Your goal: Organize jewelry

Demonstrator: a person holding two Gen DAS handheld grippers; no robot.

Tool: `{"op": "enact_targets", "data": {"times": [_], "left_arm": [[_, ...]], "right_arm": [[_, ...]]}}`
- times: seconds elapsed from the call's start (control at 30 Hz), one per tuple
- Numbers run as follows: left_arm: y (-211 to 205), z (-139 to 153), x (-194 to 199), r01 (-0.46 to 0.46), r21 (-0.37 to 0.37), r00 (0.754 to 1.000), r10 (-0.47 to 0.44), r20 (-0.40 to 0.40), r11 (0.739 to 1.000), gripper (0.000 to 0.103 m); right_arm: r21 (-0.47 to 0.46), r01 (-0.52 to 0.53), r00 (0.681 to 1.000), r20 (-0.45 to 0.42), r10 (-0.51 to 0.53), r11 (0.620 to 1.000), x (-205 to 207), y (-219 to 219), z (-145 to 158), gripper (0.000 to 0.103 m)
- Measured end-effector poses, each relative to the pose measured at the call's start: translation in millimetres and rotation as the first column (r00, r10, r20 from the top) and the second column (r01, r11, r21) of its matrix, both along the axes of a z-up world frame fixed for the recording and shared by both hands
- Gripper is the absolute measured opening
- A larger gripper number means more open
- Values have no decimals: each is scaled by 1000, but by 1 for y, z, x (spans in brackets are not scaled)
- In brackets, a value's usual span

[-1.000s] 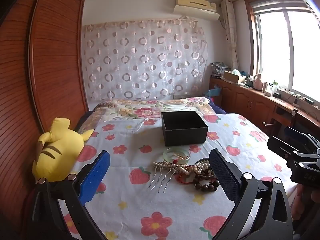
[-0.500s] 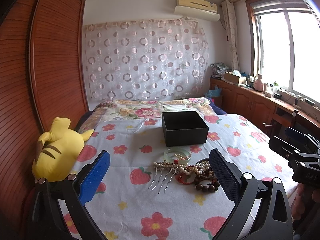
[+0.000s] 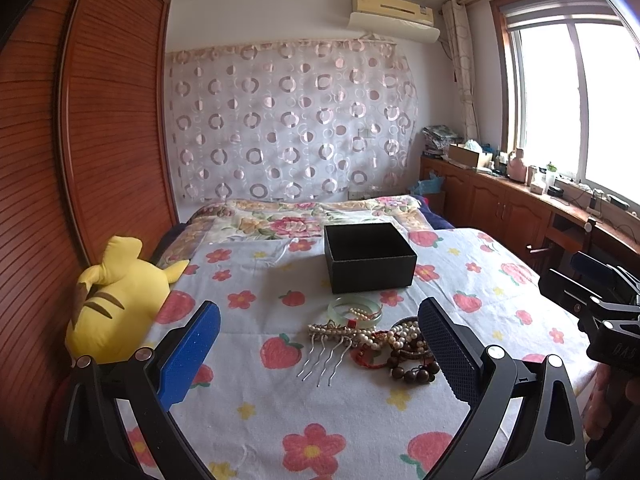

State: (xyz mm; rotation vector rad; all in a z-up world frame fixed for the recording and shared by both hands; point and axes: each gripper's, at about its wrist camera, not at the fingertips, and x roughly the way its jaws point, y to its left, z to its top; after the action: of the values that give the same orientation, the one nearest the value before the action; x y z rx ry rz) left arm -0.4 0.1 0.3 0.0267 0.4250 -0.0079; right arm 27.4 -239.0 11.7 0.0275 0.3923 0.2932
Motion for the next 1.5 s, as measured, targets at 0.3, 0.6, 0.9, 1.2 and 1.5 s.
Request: {"op": "enact_targets", "data": {"times": [0.3,0.6,0.9,1.2,1.5], "left_arm": [[0,0,0,0,1,1000,0,1,1000,96],[0,0,1,-1,2,1000,1,1,1000,96],[0,0,0,0,3,1000,0,3,1000,96],[0,0,1,0,2,1000,0,0,1000,96],[3,-6,4,9,-3,999,-9,-36,1000,96]], "right_arm": [[1,0,1000,0,0,1000,-1,0,0,101],[3,0,1000,1,0,1000,-1,0,0,101],[4,0,1000,2,0,1000,-2,0,0,101],[5,0,1000,3,0,1000,-3,0,1,101],[4,-11,1000,-14,11,1000,1,-1,-4,101]]}}
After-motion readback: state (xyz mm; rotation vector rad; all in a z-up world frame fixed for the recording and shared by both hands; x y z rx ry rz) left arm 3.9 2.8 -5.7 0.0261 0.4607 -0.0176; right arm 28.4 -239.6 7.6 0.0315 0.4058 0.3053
